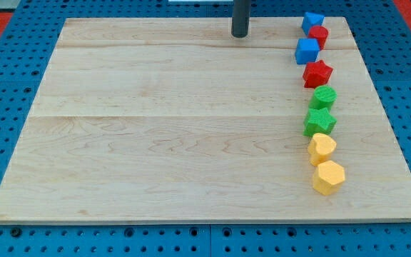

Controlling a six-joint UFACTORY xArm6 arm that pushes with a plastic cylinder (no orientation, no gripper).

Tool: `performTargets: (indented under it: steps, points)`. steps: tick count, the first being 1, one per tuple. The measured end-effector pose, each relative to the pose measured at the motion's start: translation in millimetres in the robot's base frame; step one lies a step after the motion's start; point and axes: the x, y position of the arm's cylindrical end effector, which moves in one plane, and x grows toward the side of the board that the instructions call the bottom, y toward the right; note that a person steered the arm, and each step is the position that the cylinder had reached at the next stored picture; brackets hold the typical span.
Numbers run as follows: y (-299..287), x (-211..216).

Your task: Move your arm down

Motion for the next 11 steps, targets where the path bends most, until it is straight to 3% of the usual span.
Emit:
performTargets:
  steps: [4, 6, 8, 9, 11]
  points:
    - [-20.3, 48.2]
    - [-20.3, 48.1]
    - [1.5, 134.0]
    - [-21.3, 119.7]
    - [-48.9, 26.4]
